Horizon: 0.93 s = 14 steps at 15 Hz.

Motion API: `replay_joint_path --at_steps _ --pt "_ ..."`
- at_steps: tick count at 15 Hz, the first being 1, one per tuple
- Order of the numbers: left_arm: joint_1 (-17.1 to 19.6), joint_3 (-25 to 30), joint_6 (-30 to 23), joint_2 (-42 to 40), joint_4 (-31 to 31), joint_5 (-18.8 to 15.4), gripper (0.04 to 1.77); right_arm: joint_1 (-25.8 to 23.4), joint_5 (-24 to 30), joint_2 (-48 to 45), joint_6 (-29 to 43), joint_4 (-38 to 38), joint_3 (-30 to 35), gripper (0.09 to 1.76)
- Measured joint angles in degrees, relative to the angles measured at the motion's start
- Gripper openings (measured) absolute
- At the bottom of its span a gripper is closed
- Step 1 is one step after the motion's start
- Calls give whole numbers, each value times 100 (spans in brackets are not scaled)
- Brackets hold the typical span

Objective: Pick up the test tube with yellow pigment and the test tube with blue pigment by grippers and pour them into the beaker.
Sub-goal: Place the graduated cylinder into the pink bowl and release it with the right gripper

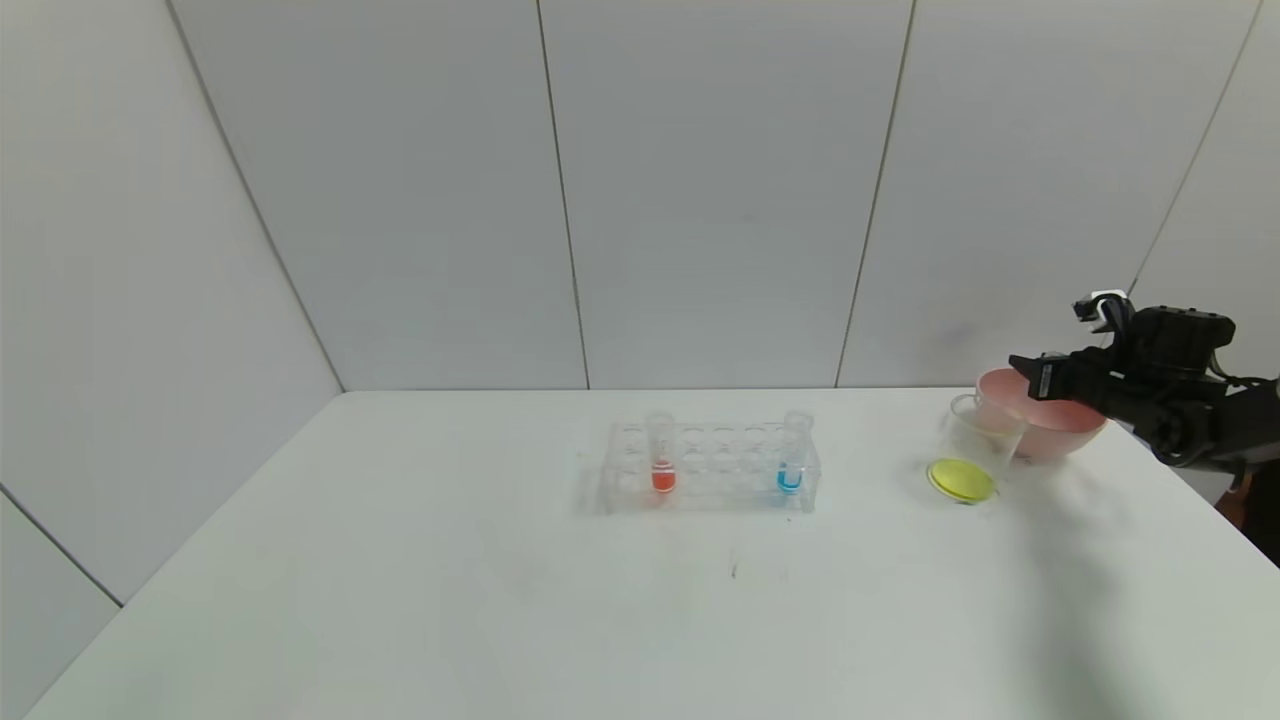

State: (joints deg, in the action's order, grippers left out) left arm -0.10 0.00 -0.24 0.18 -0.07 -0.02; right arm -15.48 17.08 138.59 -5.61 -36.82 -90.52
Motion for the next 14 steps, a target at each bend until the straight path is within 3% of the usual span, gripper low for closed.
replay_joint_path --at_steps 3,8,14 --pt "0 0 0 0 0 0 176 5 -9 40 0 -13 -24 112" --pt "0 0 0 0 0 2 176 0 -15 -255 9 -29 251 140" --pt "0 0 0 0 0 0 176 2 13 -1318 17 -809 1803 156"
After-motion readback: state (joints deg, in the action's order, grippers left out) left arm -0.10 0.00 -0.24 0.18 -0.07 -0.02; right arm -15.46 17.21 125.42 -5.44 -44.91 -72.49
